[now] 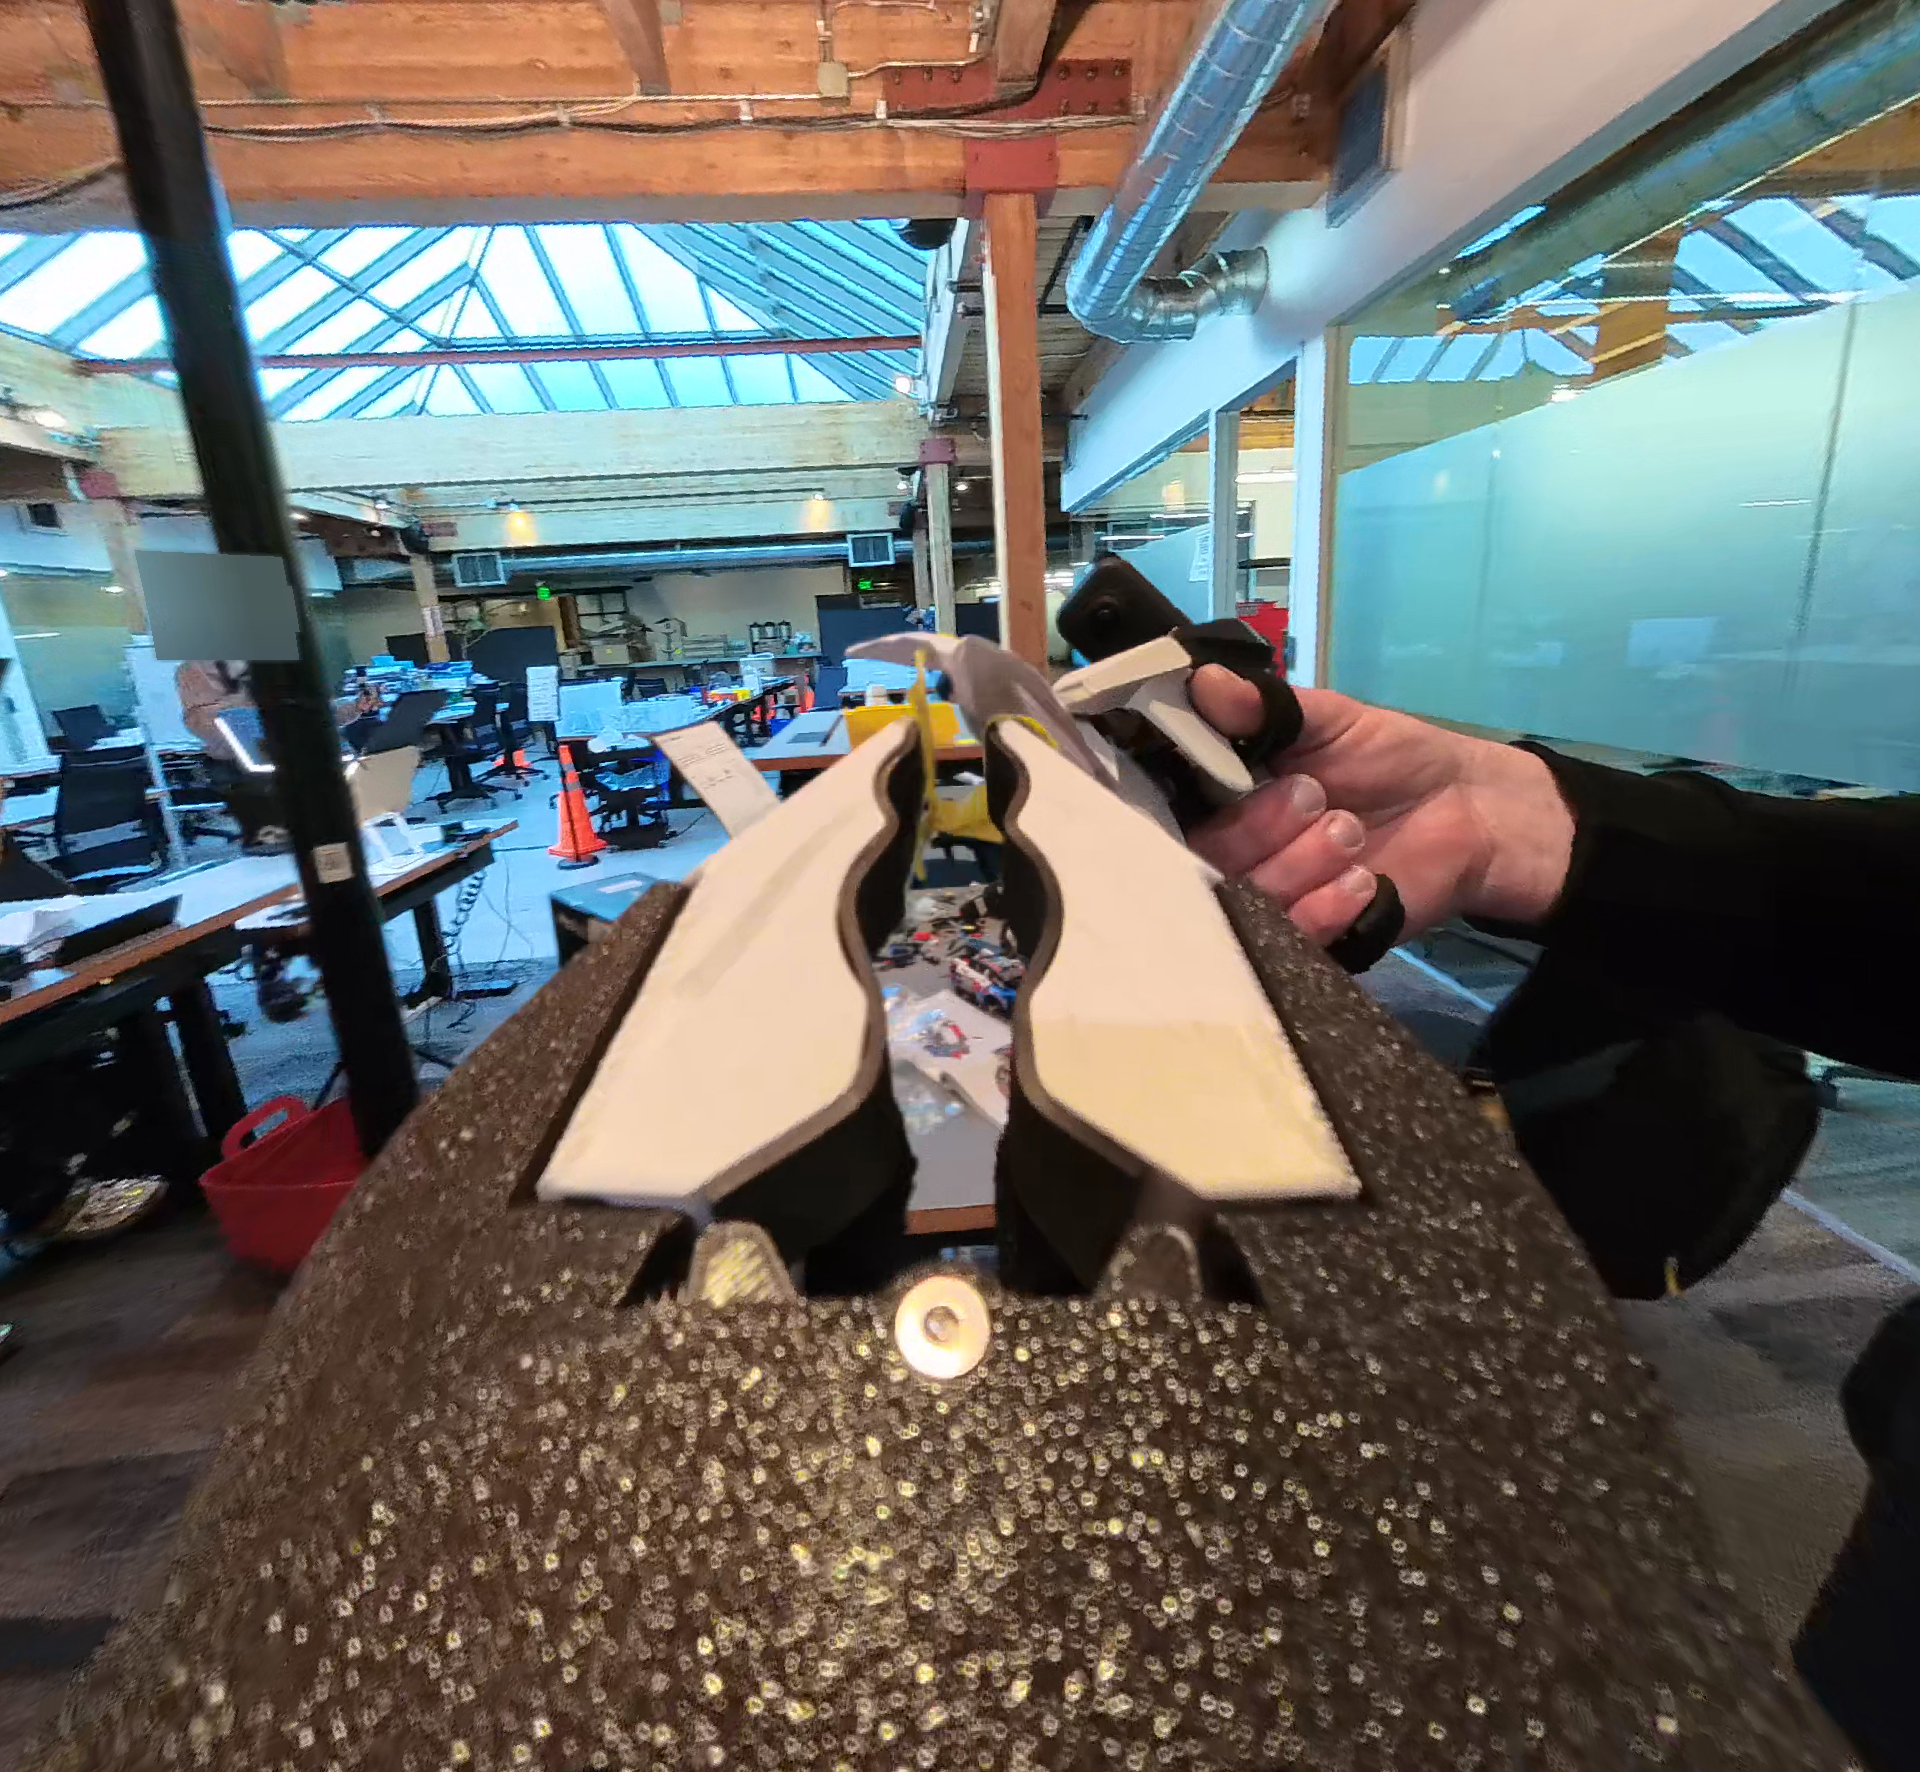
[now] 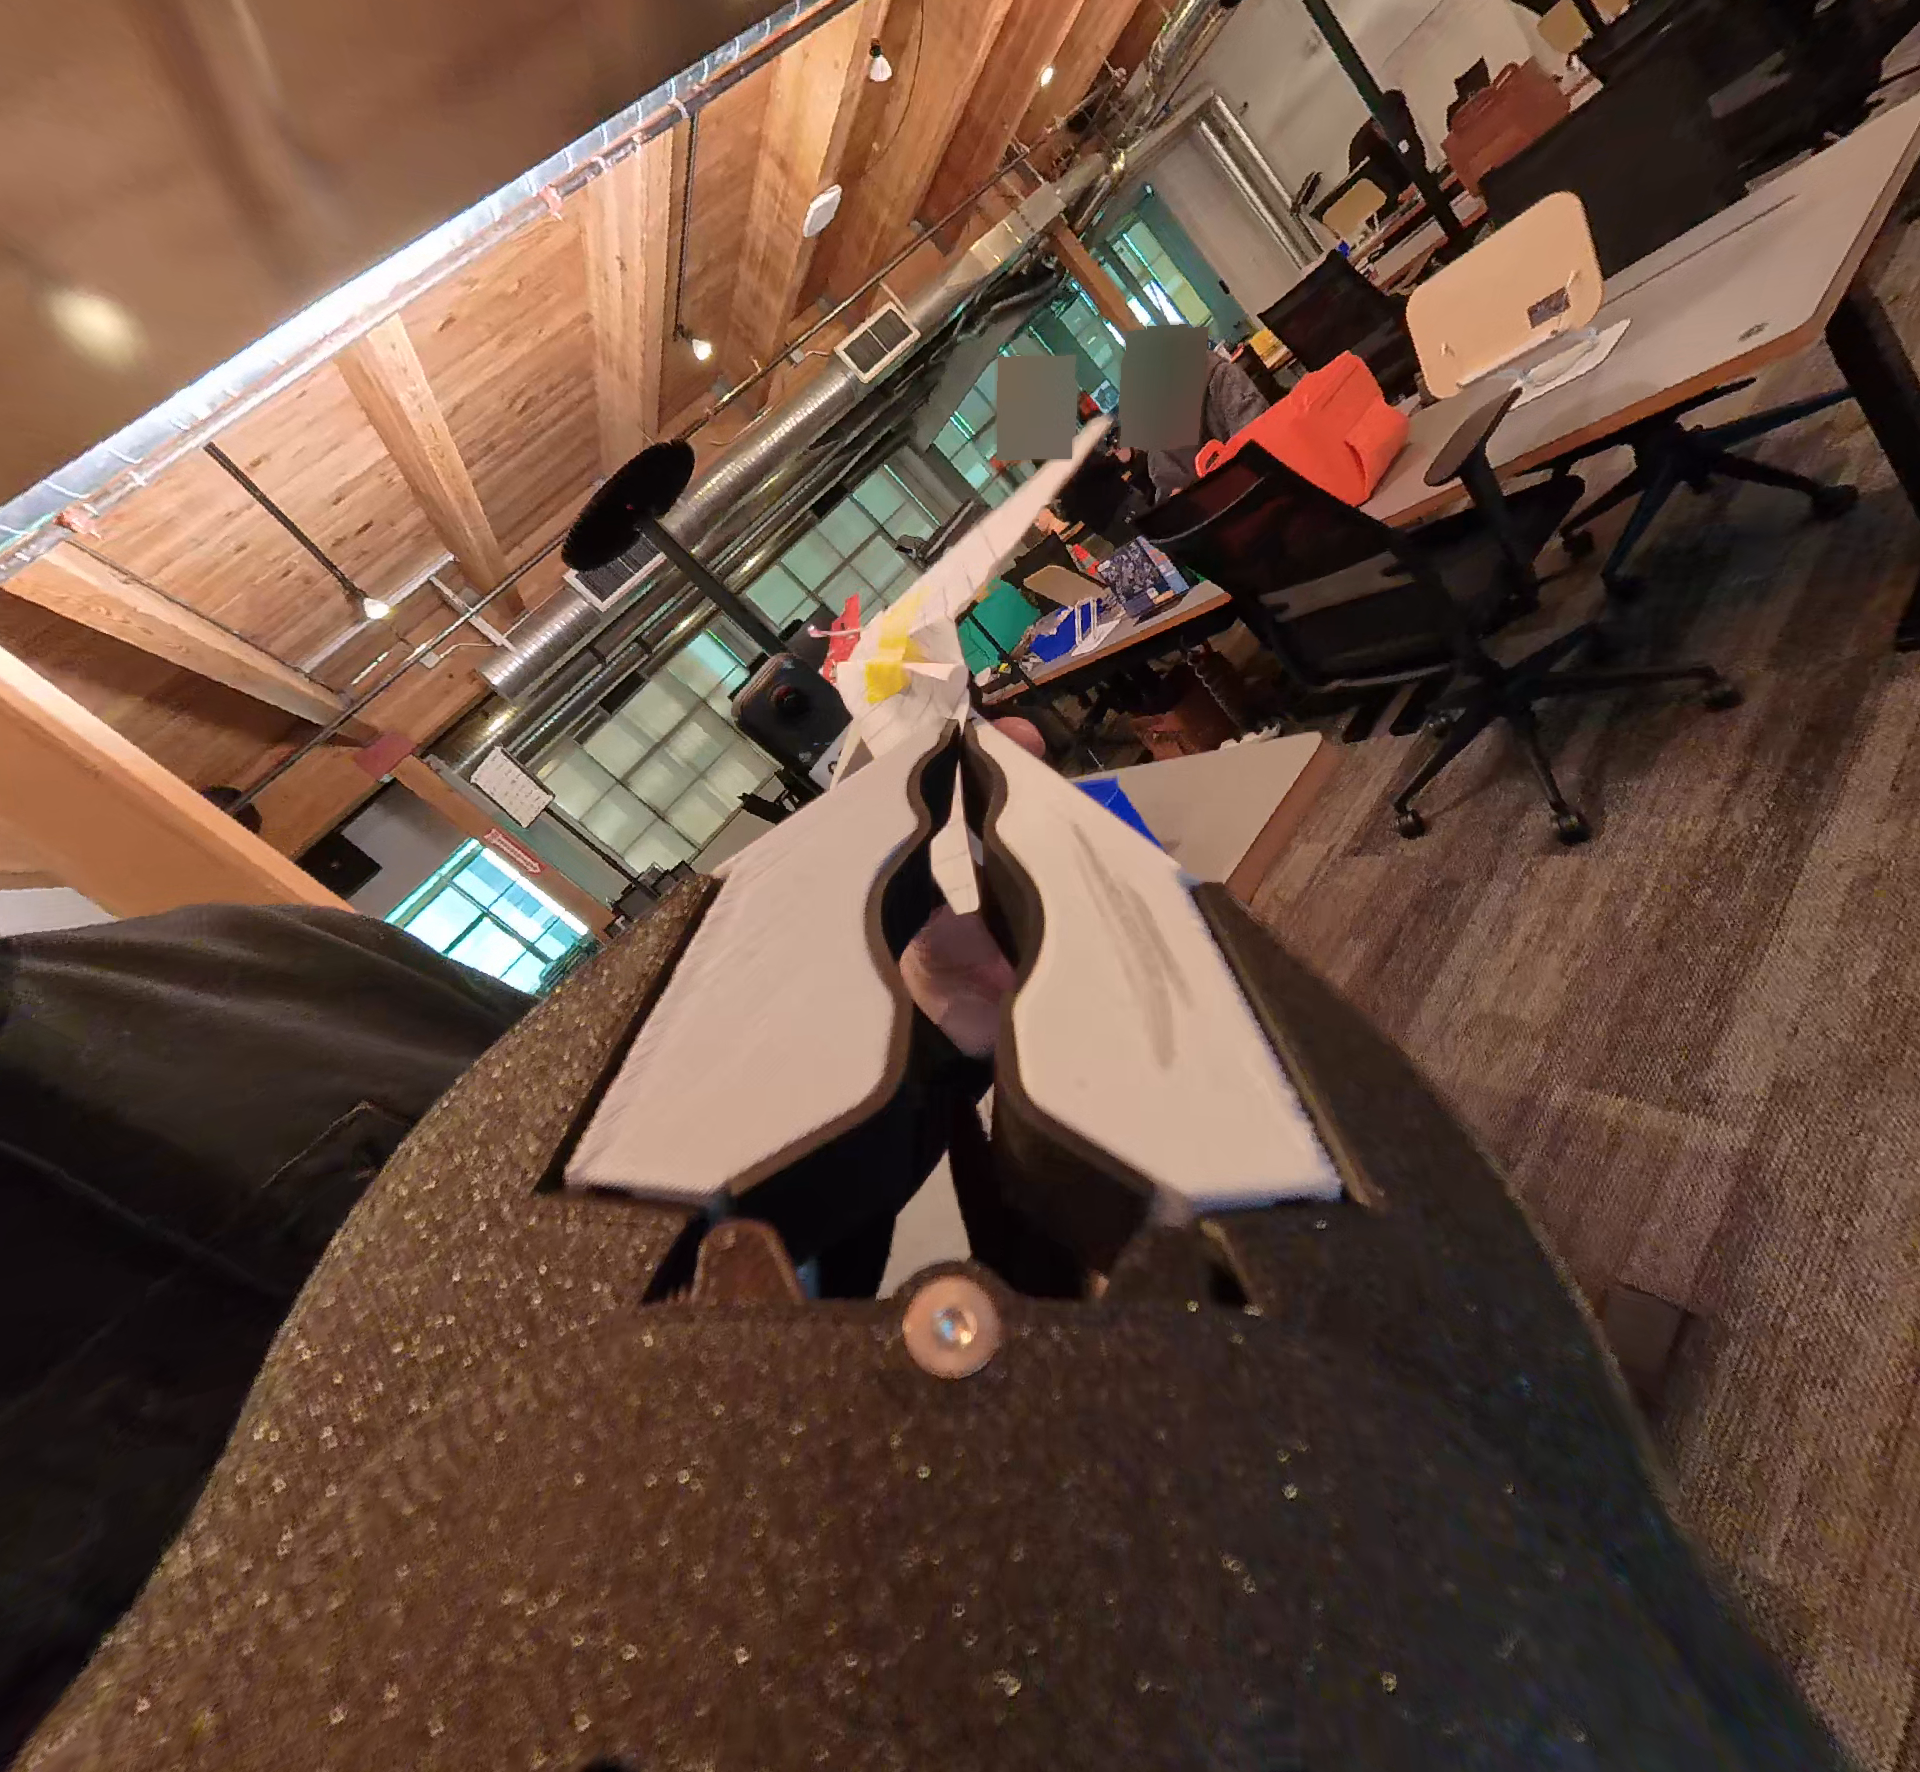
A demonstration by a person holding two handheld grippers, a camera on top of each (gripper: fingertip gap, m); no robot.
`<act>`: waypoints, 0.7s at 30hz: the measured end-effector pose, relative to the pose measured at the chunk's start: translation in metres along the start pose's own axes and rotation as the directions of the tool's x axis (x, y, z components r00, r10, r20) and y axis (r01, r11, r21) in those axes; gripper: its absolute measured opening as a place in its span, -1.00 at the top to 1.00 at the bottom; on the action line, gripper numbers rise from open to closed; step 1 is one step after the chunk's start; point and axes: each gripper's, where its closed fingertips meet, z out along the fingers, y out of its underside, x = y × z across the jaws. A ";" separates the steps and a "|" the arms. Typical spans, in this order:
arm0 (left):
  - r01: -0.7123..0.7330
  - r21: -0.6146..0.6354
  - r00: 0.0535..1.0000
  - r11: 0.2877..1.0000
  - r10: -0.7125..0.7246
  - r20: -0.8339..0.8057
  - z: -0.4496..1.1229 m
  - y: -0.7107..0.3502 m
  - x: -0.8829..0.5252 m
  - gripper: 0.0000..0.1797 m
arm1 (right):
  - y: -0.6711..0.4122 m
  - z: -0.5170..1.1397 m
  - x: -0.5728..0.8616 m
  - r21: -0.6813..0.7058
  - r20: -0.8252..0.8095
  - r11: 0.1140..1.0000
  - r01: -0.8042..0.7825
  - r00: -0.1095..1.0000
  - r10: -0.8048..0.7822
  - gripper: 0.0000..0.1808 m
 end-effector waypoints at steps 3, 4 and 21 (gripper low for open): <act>-0.028 -0.004 0.998 1.000 0.028 0.054 -0.009 0.001 -0.038 0.75 | -0.019 0.016 0.018 -0.003 0.009 1.000 0.005 1.000 -0.005 1.00; -0.035 -0.014 0.998 0.999 0.036 0.061 -0.012 0.002 -0.049 0.74 | -0.024 0.023 0.026 -0.012 0.012 1.000 0.007 1.000 -0.007 1.00; -0.165 -0.212 0.888 0.963 0.239 0.394 -0.023 0.016 -0.286 0.84 | -0.133 0.169 0.200 -0.302 0.295 0.951 -0.066 0.942 0.159 1.00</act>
